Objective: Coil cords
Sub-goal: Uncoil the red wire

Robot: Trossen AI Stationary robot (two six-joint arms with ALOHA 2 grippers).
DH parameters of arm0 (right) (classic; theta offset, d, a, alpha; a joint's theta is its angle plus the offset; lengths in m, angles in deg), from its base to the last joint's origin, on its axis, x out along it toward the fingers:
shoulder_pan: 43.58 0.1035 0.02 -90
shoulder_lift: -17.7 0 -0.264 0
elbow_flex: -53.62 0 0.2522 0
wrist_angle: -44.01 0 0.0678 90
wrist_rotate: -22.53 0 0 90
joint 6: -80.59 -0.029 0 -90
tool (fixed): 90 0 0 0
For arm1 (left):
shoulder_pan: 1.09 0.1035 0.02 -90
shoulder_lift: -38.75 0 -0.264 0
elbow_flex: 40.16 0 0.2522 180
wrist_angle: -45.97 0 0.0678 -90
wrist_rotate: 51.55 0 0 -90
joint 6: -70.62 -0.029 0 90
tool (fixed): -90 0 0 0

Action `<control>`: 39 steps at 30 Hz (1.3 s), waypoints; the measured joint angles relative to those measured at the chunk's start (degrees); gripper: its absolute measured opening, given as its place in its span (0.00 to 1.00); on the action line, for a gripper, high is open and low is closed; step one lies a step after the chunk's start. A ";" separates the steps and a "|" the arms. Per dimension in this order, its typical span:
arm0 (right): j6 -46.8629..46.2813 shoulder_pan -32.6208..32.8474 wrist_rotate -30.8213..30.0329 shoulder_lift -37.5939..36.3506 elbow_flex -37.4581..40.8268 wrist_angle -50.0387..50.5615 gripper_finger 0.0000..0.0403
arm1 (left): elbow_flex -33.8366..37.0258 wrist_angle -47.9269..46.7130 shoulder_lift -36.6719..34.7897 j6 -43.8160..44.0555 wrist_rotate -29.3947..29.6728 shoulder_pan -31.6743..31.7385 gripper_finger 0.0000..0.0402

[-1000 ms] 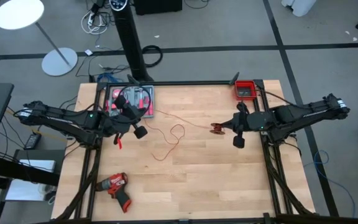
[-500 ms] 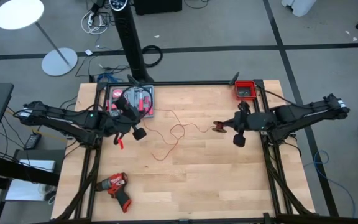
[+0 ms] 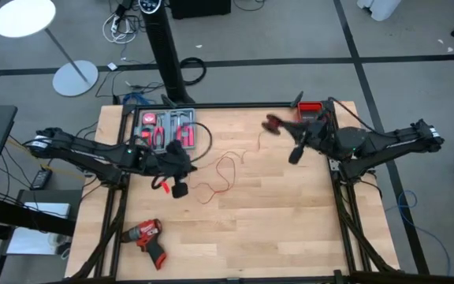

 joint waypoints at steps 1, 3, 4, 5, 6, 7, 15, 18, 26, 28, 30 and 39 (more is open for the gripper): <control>1.13 -0.38 -2.16 0.15 -0.02 -0.86 0.00 | 0.00 1.05 0.87 -0.21 -2.13 0.00 0.00; 3.65 -1.37 -5.36 0.56 -0.02 -1.71 0.00 | 0.00 3.66 2.17 -0.74 -6.76 0.00 0.00; 4.78 -2.05 -6.71 0.83 -0.02 -1.89 0.00 | 0.00 4.59 2.88 -1.29 -9.38 -0.01 0.00; 5.64 -2.70 -7.83 1.10 -0.02 -1.63 0.00 | 0.00 6.09 3.64 -1.53 -12.10 -0.02 0.00; 6.08 -3.28 -8.78 1.36 -0.02 -0.75 0.00 | 0.00 7.93 4.15 -1.76 -14.74 -0.04 0.00; 6.34 -3.81 -9.69 1.79 -0.02 0.44 0.00 | 0.00 9.39 4.61 -1.92 -17.54 -0.12 0.00; 0.97 -6.55 -10.88 7.25 0.02 12.28 0.00 | 0.00 26.00 4.23 -6.47 -39.23 -1.43 0.00; -0.42 -7.19 -11.95 9.62 0.02 15.10 0.00 | 0.00 29.84 2.99 -8.88 -41.63 -1.24 0.00; -3.25 -8.68 -12.57 14.99 0.05 19.33 0.00 | 0.00 34.02 -1.75 -12.65 -41.52 0.10 0.00; -5.17 -8.71 -12.58 16.13 0.05 21.17 0.00 | 0.00 35.02 -2.92 -12.71 -41.36 0.17 0.00; -7.24 -8.72 -12.55 17.10 0.05 23.00 0.00 | 0.01 37.13 -4.02 -12.93 -41.10 0.17 0.00; -14.94 -7.64 -2.84 20.24 0.05 29.16 0.00 | 0.02 36.62 -9.26 -19.46 -25.06 0.17 0.00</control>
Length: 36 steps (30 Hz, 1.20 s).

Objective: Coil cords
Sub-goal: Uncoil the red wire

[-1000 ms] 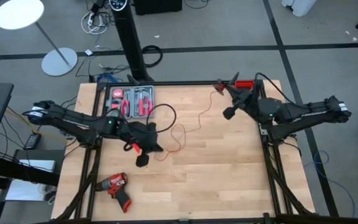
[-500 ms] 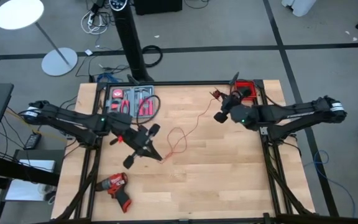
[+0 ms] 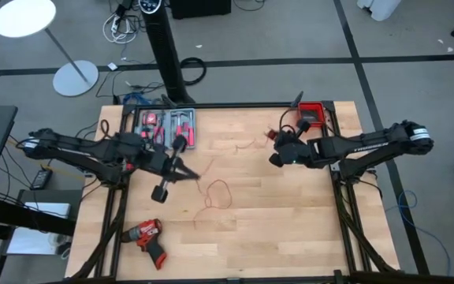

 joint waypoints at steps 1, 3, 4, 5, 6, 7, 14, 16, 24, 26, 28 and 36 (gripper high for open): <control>-0.82 0.21 2.06 0.07 0.00 1.16 0.00 | 0.00 0.03 -0.56 -0.77 2.58 0.00 0.00; -2.55 0.89 6.04 0.07 0.00 3.11 0.00 | 0.00 -0.01 -1.40 -2.56 8.56 0.00 0.00; -3.48 1.31 8.18 0.03 0.00 3.96 0.00 | 0.00 -0.15 -1.81 -3.39 11.81 -0.02 0.00; -3.87 1.86 10.25 -0.15 0.00 4.88 0.00 | 0.00 -0.72 -2.29 -3.79 15.10 -0.02 0.00; -4.01 2.44 12.55 -0.45 0.02 5.58 0.00 | 0.00 -1.56 -2.82 -4.20 18.10 0.00 0.00; -4.11 3.06 15.30 -0.81 0.02 5.89 0.00 | 0.00 -2.51 -3.29 -4.67 21.20 0.00 0.00; -4.60 7.01 33.81 -4.87 0.02 0.94 0.00 | -0.02 -14.96 -4.22 -1.45 31.24 0.02 0.00; -4.08 8.05 36.40 -6.88 0.02 -2.97 0.00 | -0.02 -17.96 -3.60 0.94 31.31 0.00 0.00; 5.05 9.03 36.79 -15.47 0.02 -18.60 0.00 | -0.02 -25.62 0.61 7.41 28.89 -0.19 0.03; 6.53 8.79 34.67 -16.91 0.02 -21.68 0.00 | 0.00 -25.55 2.36 7.38 28.21 -0.66 0.08; 7.96 8.65 31.77 -17.95 0.02 -24.53 0.00 | -0.02 -24.82 4.03 7.38 28.01 -1.25 0.15; 14.38 8.65 17.30 -16.95 0.02 -33.07 0.00 | 0.00 -17.16 11.97 8.97 27.97 -2.10 0.41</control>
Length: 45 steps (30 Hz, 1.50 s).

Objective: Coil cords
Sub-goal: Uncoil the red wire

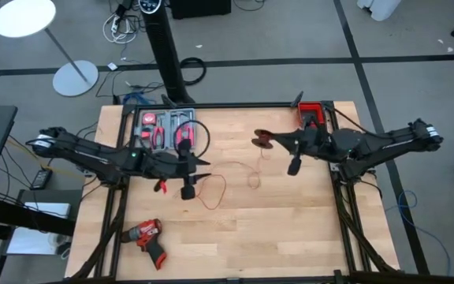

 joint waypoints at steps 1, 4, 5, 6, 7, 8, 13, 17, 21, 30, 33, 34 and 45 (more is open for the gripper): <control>1.25 0.00 -0.99 0.76 0.00 -1.20 0.00 | 0.00 1.84 1.00 -0.03 0.00 0.00 0.42; 4.96 -0.13 -2.66 3.43 0.00 -5.48 0.00 | 0.00 7.99 3.72 -0.25 0.08 0.19 0.43; 5.87 -0.30 -2.82 4.42 0.00 -7.29 0.00 | 0.00 10.50 4.53 -0.40 0.14 0.42 0.43; 6.64 -0.41 -2.85 5.37 0.00 -8.79 0.00 | 0.00 12.65 5.33 -0.55 0.27 0.62 0.43; 7.24 -0.51 -2.86 6.41 0.00 -10.38 0.00 | 0.00 14.65 6.01 -0.60 0.58 0.83 0.43; 7.84 -0.69 -2.84 7.49 0.00 -12.07 0.00 | 0.00 16.46 6.57 -0.52 0.97 0.92 0.43; 10.31 -0.77 -2.82 12.30 0.00 -18.95 0.00 | -0.02 23.01 8.47 0.64 2.77 1.29 0.42; 10.43 -0.76 -2.01 15.77 0.00 -23.38 0.00 | -0.02 24.84 9.83 1.35 4.11 1.66 0.42; 11.43 -0.76 -1.90 18.87 0.00 -26.75 0.00 | -0.02 26.66 11.73 1.65 5.29 2.02 0.42; 13.44 -0.76 -1.85 24.41 0.00 -35.36 0.00 | -0.02 28.73 12.82 4.27 6.69 4.15 0.42; 13.45 -0.76 -1.85 26.20 0.00 -37.54 0.00 | -0.02 28.59 12.82 4.68 7.12 4.68 0.42; 13.44 -0.76 -1.83 26.71 0.00 -38.20 0.00 | -0.02 28.59 12.82 4.70 7.16 4.70 0.42; 16.52 -0.81 -1.84 31.14 0.00 -46.12 0.00 | -0.02 28.15 12.83 3.60 10.22 4.72 0.39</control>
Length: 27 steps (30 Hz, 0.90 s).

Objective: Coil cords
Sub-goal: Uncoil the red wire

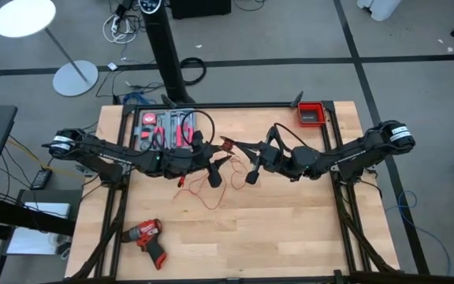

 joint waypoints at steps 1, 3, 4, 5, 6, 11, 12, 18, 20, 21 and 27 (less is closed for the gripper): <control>0.23 -0.04 0.02 0.00 0.00 -0.19 0.00 | 0.00 -0.46 -0.01 -0.56 0.05 0.00 0.35; 0.80 -0.20 -0.01 -0.11 0.00 -0.14 0.00 | 0.00 -1.55 0.01 -0.74 0.09 0.00 0.25; 0.81 -0.20 -0.03 -0.19 0.00 -0.08 0.00 | 0.00 -2.19 0.00 -0.80 0.03 0.00 0.18; 0.81 -0.20 -0.03 -0.29 0.00 -0.34 0.00 | 0.00 -2.72 -0.01 -0.84 -0.21 0.00 0.11; 0.83 -0.20 -0.05 -0.35 0.00 -0.49 0.00 | 0.00 -3.20 0.01 -0.84 -0.69 0.00 0.05; 1.64 -0.16 -0.70 -0.37 0.00 1.30 0.00 | 0.00 -4.55 -0.01 -0.82 -1.57 -0.44 0.01; 1.92 -0.15 -1.56 -0.38 0.00 2.21 0.00 | 0.00 -5.20 -0.07 -0.82 -1.67 -0.68 0.01; 3.15 -0.26 -7.76 -0.52 0.00 8.77 0.00 | 0.01 -6.76 -1.82 0.00 -5.31 -1.24 0.00; 3.32 -0.91 -9.47 -0.55 0.00 10.45 0.00 | 0.00 -6.25 -2.73 1.44 -9.56 -1.16 0.00; 3.32 -1.26 -10.03 -0.55 0.00 11.52 0.00 | 0.00 -6.38 -3.30 1.98 -10.96 -1.18 0.00; 2.13 -2.36 -10.86 -0.61 0.00 20.13 0.00 | 0.00 -7.04 -7.57 2.02 -12.19 -1.17 0.00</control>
